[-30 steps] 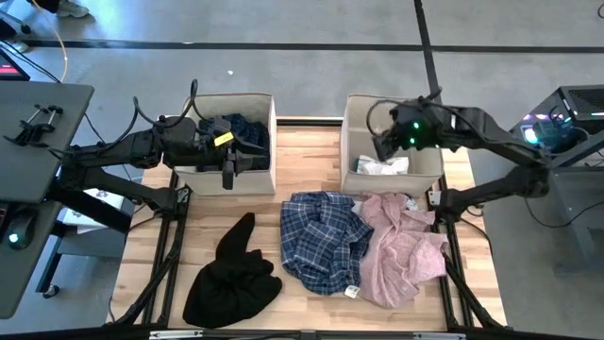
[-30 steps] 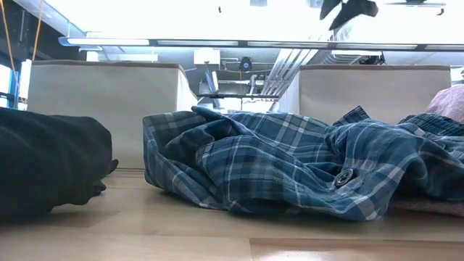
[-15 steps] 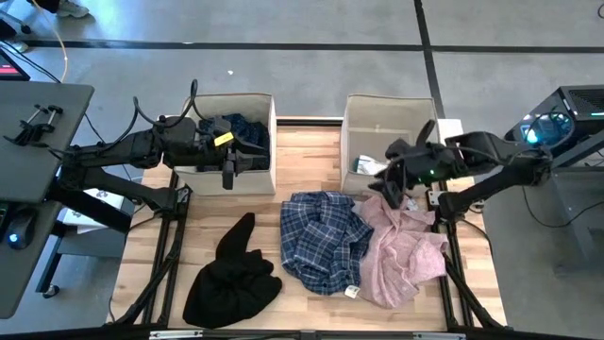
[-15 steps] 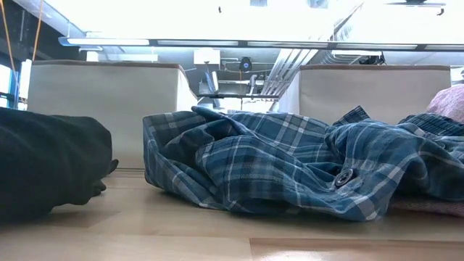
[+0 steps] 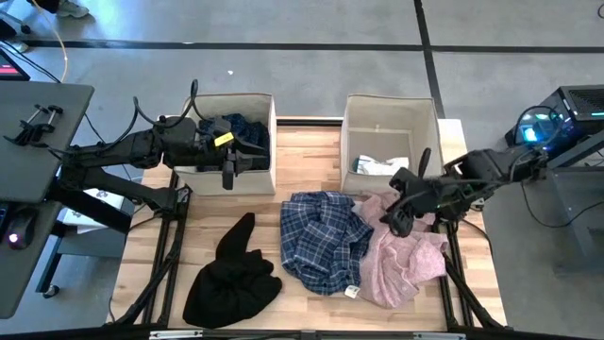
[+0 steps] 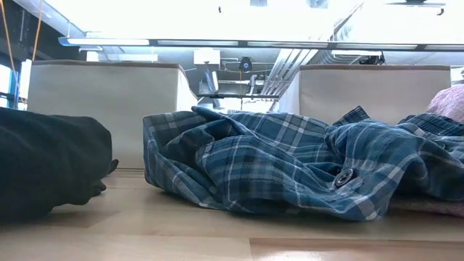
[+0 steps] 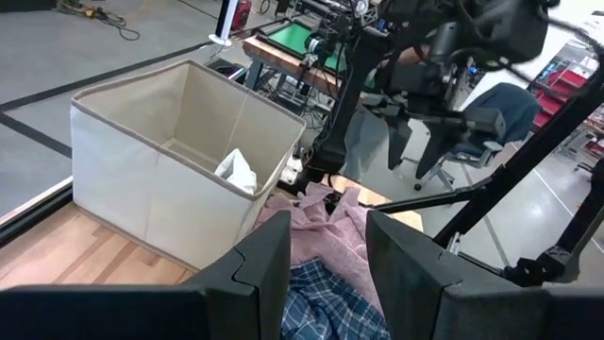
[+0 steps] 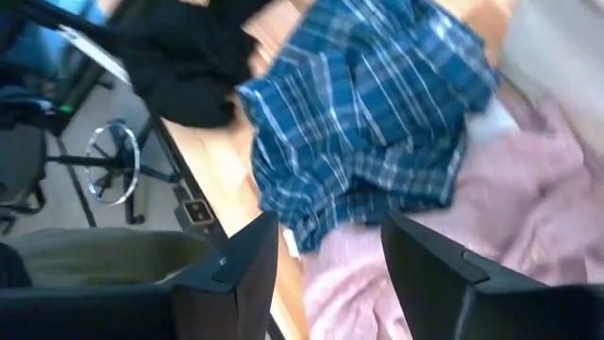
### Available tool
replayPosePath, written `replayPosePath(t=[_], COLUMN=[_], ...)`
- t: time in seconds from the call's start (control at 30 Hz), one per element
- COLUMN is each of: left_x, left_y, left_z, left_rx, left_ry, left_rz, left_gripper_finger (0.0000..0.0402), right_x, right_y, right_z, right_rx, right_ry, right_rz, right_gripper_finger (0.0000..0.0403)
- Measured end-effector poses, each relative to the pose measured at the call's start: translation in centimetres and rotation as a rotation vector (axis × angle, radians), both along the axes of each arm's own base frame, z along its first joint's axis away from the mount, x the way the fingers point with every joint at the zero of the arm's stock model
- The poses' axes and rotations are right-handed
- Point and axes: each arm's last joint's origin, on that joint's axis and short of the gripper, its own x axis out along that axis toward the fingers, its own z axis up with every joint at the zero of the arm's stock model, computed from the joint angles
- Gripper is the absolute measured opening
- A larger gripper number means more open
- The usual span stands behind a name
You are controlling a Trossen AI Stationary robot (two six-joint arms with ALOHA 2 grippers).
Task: Sort clothes
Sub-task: Put the pink shirt into the right laundry bin
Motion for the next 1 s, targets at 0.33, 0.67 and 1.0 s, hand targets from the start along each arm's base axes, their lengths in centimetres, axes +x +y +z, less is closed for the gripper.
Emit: replayPosePath(t=[0.33, 0.67, 1.0], left_x=[0.0, 0.0, 0.0], left_y=[0.0, 0.0, 0.0], left_z=[0.0, 0.0, 0.0], left_rx=[-0.001, -0.001, 0.0], left_ry=[0.0, 0.0, -0.001], left_rz=[0.0, 0.0, 0.0], left_gripper_finger=[0.0126, 0.0126, 0.0126], right_x=[0.4, 0.7, 1.6], right_y=[2.1, 3.4, 5.0], right_z=[-2.3, -3.9, -5.1], right_rx=[0.011, -0.07, -0.194], right_ry=[0.244, 0.389, 0.412], right_rz=[-0.022, 0.024, 0.121], right_gripper_finger=[0.0225, 0.0259, 0.0259])
